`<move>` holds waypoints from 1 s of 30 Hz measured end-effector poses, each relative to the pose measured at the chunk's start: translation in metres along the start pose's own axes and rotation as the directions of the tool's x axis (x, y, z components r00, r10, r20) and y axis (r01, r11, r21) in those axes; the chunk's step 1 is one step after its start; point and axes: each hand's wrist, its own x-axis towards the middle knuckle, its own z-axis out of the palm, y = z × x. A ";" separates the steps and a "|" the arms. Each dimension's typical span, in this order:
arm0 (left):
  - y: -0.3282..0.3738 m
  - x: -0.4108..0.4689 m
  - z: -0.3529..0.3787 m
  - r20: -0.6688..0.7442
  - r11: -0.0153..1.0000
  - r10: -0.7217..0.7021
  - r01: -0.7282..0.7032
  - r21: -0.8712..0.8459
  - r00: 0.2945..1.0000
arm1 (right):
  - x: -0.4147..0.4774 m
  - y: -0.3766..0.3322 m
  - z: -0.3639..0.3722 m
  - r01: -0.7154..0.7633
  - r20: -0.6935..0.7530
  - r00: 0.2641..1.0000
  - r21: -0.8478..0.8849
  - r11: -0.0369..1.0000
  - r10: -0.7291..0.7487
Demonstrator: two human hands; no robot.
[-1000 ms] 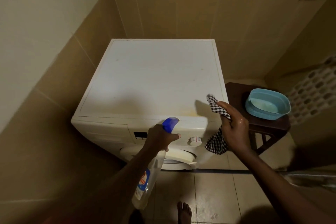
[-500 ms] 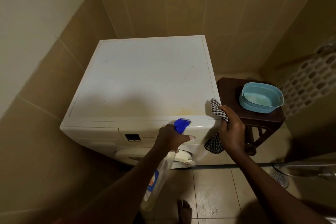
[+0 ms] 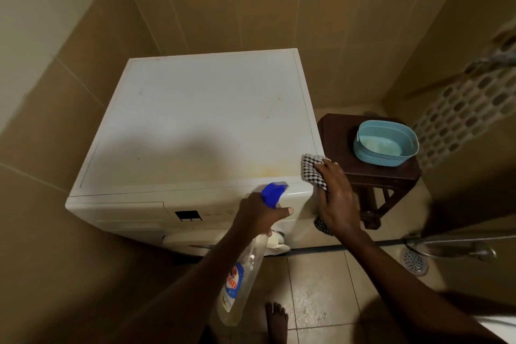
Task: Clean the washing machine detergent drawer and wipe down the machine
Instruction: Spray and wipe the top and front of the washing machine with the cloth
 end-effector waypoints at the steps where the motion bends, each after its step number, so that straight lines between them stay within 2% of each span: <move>1: -0.006 -0.002 -0.005 0.023 1.000 0.007 -0.007 -0.009 1.000 | 0.001 0.000 0.004 -0.015 -0.013 1.000 -0.046 0.999 0.015; 5: -0.029 -0.009 -0.030 0.054 0.998 0.002 0.002 -0.068 0.999 | -0.003 -0.014 0.022 -0.065 -0.087 0.995 -0.202 0.977 0.048; 8: -0.042 -0.010 -0.048 0.021 0.994 -0.029 0.031 -0.105 0.999 | -0.011 -0.042 0.038 0.025 0.028 0.999 -0.288 0.957 -0.018; 11: -0.058 -0.014 -0.065 0.023 0.988 -0.027 0.031 -0.148 0.999 | -0.013 -0.066 0.051 0.150 0.147 0.983 -0.269 0.951 -0.113; 14: -0.073 -0.020 -0.083 0.023 0.979 -0.004 0.009 -0.206 1.000 | -0.004 -0.059 0.035 0.201 0.215 0.966 -0.286 0.937 -0.142; 16: -0.082 -0.023 -0.095 0.021 0.972 0.000 0.005 -0.235 1.000 | 0.001 -0.044 0.019 0.164 0.191 0.976 -0.303 0.939 -0.109; 18: -0.091 -0.025 -0.106 0.014 0.968 0.001 0.003 -0.252 1.000 | 0.006 -0.035 0.011 0.078 0.089 0.995 -0.281 0.956 -0.055; 21: -0.107 -0.030 -0.119 -0.005 0.960 -0.006 0.005 -0.279 1.000 | 0.008 -0.063 0.038 0.027 0.010 1.000 -0.139 0.990 -0.026; 25: -0.116 -0.032 -0.124 -0.032 0.941 -0.095 0.079 -0.329 0.995 | 0.000 -0.127 0.092 0.221 0.142 0.967 -0.056 0.974 -0.211; 28: -0.116 -0.032 -0.129 -0.028 0.951 -0.086 0.074 -0.301 0.996 | 0.011 -0.133 0.094 0.342 0.245 0.920 -0.125 0.931 -0.305; 30: -0.116 -0.035 -0.134 -0.021 0.950 -0.076 0.066 -0.306 0.997 | 0.013 -0.116 0.079 0.352 0.265 0.917 -0.182 0.918 -0.299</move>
